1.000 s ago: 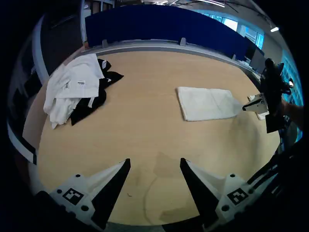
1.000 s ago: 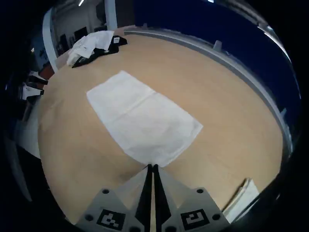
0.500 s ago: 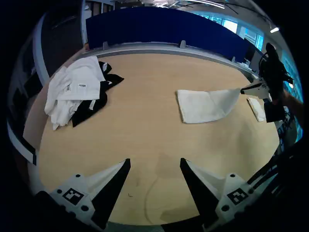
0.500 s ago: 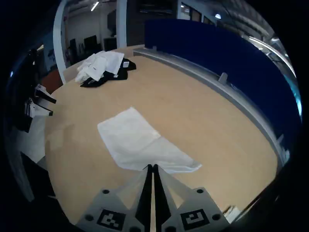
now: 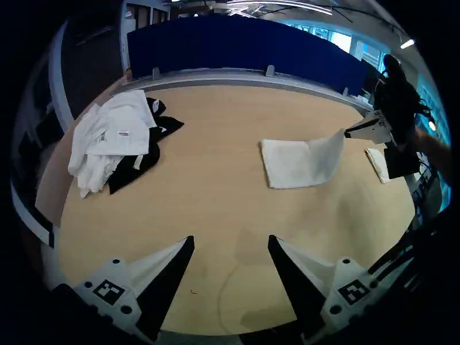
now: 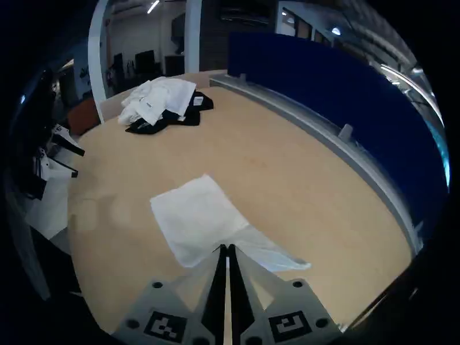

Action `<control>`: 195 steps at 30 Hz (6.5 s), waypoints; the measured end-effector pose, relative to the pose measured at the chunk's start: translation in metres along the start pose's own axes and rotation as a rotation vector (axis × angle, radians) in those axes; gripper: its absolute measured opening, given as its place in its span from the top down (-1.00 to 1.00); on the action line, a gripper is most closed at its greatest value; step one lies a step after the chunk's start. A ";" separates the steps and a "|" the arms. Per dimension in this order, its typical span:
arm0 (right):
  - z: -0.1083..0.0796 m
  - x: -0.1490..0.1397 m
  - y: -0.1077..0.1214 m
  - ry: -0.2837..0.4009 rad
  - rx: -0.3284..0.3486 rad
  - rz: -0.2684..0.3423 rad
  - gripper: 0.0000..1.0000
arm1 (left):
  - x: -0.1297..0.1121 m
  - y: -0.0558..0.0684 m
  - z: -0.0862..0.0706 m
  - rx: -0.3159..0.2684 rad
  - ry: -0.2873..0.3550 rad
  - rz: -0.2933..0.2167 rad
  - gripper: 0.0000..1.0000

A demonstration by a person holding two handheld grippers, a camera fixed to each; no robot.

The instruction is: Fold towel

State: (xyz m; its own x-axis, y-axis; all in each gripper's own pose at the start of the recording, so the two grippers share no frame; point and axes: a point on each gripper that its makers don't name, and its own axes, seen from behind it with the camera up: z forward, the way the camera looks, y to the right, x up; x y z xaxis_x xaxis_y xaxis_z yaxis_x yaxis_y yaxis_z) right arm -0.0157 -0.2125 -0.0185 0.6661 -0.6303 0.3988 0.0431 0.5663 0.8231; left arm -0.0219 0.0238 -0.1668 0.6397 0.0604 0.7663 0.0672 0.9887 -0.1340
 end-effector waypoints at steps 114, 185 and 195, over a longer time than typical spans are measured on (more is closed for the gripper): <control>0.018 0.036 -0.043 0.022 0.006 0.025 0.91 | 0.022 0.016 -0.011 -0.031 0.095 -0.049 -0.91; -0.192 -0.104 0.223 -0.104 -0.249 0.046 0.91 | 0.046 0.071 -0.005 -0.038 0.095 0.000 -0.91; -0.214 -0.147 0.217 -0.140 -0.259 0.086 0.91 | 0.047 0.084 -0.006 -0.046 0.094 0.014 -0.91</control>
State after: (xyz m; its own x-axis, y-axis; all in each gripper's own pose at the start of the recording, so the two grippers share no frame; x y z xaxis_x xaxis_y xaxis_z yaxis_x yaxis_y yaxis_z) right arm 0.0551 0.1168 0.0143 0.5672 -0.6309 0.5294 0.1911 0.7261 0.6605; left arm 0.0187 0.1087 -0.1455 0.7095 0.0584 0.7023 0.0917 0.9804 -0.1742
